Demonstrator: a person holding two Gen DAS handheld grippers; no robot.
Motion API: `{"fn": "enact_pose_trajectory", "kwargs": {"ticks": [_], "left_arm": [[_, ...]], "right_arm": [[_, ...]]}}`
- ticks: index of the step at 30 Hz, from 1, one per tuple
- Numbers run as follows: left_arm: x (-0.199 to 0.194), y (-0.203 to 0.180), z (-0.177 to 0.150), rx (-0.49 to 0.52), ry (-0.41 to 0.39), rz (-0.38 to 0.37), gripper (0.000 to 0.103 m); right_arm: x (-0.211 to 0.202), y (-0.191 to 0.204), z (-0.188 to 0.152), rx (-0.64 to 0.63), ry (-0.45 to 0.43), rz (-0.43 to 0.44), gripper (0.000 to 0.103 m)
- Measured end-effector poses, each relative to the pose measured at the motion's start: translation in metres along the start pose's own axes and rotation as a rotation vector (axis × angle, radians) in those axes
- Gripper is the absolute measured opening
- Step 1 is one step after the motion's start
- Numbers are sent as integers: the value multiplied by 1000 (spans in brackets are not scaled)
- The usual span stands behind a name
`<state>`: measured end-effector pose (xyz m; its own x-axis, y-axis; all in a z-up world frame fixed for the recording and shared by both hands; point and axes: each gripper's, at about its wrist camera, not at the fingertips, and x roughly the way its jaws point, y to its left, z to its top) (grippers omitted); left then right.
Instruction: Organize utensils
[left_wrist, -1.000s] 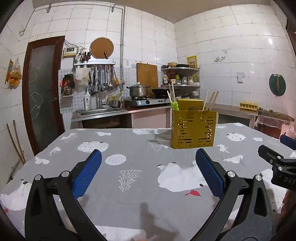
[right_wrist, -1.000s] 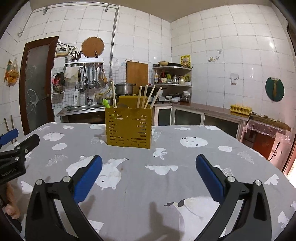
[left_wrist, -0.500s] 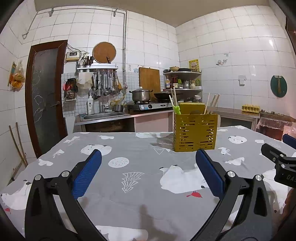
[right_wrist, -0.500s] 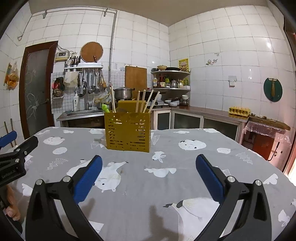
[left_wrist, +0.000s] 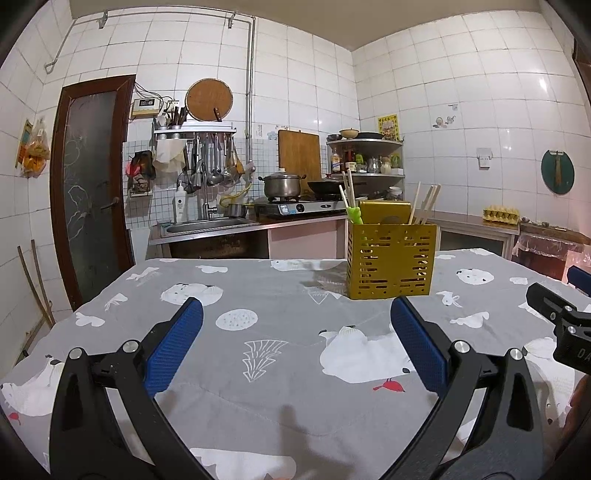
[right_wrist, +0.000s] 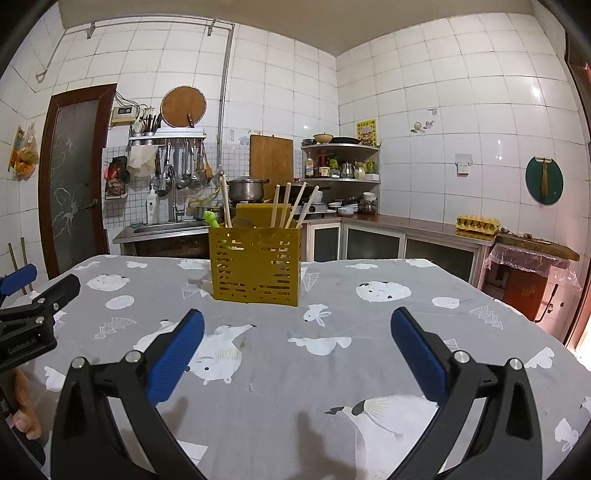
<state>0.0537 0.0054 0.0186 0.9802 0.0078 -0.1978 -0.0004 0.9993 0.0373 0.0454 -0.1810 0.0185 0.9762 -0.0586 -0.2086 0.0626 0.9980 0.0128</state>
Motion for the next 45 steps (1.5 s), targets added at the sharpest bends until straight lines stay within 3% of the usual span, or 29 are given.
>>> {"fn": "enact_pose_trajectory", "kwargs": {"ticks": [45], "left_arm": [[4,0,1,-4,21,4,98]], "right_arm": [[-2,0,1,-6,-6,-1,99]]}}
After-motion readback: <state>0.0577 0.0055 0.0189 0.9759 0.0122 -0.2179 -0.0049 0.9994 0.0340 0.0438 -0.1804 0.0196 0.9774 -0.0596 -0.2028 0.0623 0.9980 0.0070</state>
